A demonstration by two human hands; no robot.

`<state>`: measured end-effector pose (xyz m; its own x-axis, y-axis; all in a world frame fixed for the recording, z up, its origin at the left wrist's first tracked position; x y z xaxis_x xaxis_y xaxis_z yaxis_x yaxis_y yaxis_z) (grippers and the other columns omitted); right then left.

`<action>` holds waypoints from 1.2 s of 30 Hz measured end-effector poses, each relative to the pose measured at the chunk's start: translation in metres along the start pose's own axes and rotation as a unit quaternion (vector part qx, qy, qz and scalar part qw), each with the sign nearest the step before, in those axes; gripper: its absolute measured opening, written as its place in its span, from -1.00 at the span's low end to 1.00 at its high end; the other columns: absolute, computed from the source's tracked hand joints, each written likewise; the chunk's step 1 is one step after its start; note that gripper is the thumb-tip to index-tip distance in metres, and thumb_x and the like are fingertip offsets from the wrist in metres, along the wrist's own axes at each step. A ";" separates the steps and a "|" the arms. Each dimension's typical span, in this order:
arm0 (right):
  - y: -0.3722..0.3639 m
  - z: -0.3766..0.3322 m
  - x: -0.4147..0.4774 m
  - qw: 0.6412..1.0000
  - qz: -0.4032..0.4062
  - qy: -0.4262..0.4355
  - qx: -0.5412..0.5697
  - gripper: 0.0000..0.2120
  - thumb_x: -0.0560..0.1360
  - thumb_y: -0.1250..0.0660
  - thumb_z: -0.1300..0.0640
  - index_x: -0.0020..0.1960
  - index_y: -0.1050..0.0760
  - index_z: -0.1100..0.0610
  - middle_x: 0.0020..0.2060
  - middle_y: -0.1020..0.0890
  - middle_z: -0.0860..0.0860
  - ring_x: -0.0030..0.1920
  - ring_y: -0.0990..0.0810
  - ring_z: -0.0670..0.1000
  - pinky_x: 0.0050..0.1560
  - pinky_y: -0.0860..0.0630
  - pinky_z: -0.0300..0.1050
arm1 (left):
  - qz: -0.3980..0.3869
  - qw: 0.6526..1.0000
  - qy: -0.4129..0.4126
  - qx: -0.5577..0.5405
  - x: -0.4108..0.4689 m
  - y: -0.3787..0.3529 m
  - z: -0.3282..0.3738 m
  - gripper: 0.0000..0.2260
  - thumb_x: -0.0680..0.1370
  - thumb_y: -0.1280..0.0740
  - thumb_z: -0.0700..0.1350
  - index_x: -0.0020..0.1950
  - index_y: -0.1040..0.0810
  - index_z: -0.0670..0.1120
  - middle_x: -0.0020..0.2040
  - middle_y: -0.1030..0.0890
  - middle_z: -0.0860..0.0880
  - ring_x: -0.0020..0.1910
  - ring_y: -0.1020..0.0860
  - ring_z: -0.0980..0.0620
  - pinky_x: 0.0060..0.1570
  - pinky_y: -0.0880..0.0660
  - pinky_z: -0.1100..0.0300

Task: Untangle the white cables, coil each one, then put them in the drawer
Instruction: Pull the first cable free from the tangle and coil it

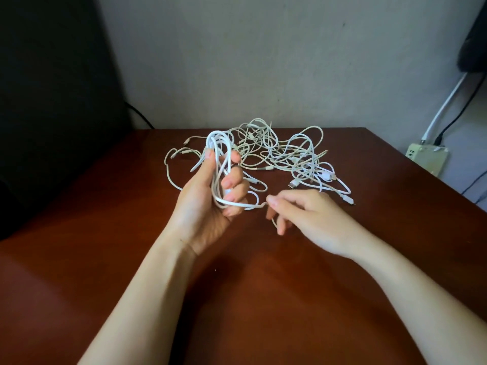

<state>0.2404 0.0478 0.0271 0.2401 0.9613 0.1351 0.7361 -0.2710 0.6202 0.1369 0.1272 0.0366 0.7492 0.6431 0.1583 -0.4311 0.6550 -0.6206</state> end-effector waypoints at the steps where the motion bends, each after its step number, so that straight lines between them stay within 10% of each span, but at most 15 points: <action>1: 0.000 -0.001 0.000 1.000 -0.001 -0.001 0.001 -0.66 0.56 -0.17 -0.09 -0.25 -0.56 0.05 -0.46 -0.58 -0.04 -0.32 -0.52 -0.08 -0.18 -0.41 -0.28 | -0.001 1.000 0.000 0.001 0.000 0.000 0.001 -0.74 0.50 -0.09 0.12 -0.15 -0.40 -0.05 -0.48 -0.25 0.08 -0.59 -0.22 0.20 -0.59 -0.07 0.35; 9: 0.016 -0.005 -0.002 0.994 0.084 0.016 0.062 -0.68 0.46 -0.39 -0.02 -0.42 -0.50 0.06 -0.53 -0.37 0.06 -0.47 -0.26 -0.10 -0.43 -0.16 -0.27 | -0.016 0.991 0.038 0.131 0.001 -0.001 -0.009 -0.64 0.61 0.03 0.10 -0.13 -0.41 -0.08 -0.45 -0.27 0.04 -0.55 -0.23 0.13 -0.49 -0.05 0.23; 19: 0.027 -0.031 -0.019 0.910 0.265 0.236 -0.215 -0.78 0.35 -0.45 -0.06 -0.37 -0.52 0.01 -0.60 -0.20 -0.19 -0.45 -0.34 -0.18 -0.41 -0.21 -0.29 | 0.025 0.900 0.087 0.426 -0.005 0.007 -0.034 -0.55 0.68 0.00 0.04 -0.28 -0.44 -0.14 -0.55 -0.45 0.04 -0.60 -0.38 0.16 -0.56 -0.22 0.35; 25: 0.024 -0.038 -0.024 0.868 0.291 0.300 -0.267 -0.77 0.42 -0.37 -0.03 -0.34 -0.57 0.07 -0.52 -0.49 -0.09 -0.37 -0.41 -0.03 -0.41 -0.30 -0.21 | -0.019 0.928 0.119 0.354 -0.008 0.001 -0.044 -0.52 0.68 -0.02 0.04 0.06 -0.45 -0.39 -0.28 -0.63 -0.13 -0.54 -0.49 0.04 -0.62 -0.20 0.36; 36: 0.035 -0.036 -0.024 0.857 0.326 0.295 -0.268 -0.72 0.42 -0.44 -0.09 -0.38 -0.55 0.02 -0.51 -0.28 -0.21 -0.35 -0.24 -0.20 -0.44 -0.28 -0.23 | -0.047 0.928 0.158 0.334 -0.010 -0.003 -0.051 -0.67 0.66 -0.05 0.06 -0.14 -0.47 -0.06 -0.42 -0.35 0.01 -0.55 -0.19 0.13 -0.56 -0.07 0.41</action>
<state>0.2375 0.0166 0.0728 0.0117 0.5141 0.8576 0.1319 -0.8510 0.5083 0.1569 0.0986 -0.0025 0.8634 0.4923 -0.1102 -0.4939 0.8694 0.0148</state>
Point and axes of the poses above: each hand's wrist, its own x-axis towards the middle knuckle, its own y-axis out of the back of the hand, z = x × y, the point moved 7 cm from there along x, towards the middle knuckle
